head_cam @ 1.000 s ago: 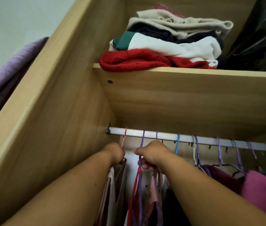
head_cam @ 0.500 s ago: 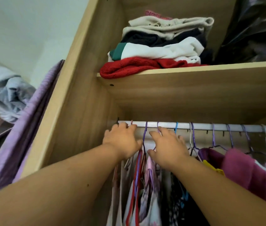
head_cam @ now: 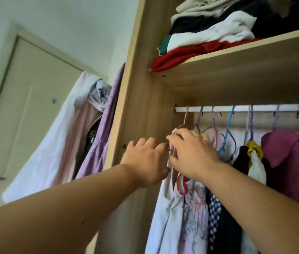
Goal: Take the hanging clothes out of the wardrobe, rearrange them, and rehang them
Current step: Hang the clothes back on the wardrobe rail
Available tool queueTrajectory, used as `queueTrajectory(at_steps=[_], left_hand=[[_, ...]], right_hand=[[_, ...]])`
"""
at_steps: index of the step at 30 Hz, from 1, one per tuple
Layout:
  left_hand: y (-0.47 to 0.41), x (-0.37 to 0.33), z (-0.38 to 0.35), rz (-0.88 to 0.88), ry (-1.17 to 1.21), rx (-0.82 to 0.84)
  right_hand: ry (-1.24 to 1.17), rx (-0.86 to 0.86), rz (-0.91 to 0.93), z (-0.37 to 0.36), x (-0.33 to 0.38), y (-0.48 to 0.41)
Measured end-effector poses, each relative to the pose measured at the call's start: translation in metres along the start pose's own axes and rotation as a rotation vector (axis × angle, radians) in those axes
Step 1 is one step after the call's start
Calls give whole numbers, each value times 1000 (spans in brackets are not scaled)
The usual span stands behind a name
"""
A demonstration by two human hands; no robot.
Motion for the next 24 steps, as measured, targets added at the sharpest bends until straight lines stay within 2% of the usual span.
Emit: queueTrajectory(at_steps=[4,9,16,24], left_hand=[[79,33,-1,126,-107,143],[192,85,-17,315,-129,342],[347,171,-54,631,-124,527],[477,308,-81,991,-106,668]], right_hand=[[-211,82,137,-24,75,26],[-400,240,265,-86,174,72],[-593,412,429,-155,329,116],[-729,592,597,-214,522,106]])
Point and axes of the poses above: each hand's wrist, its own y-axis away from the middle knuckle, its own z-axis out of the back of the hand, x = y × z, the point moved 7 cm from there along -y, towards the middle knuckle, and after that the axes turned 2 degrees about y, right-handed, at the moved point
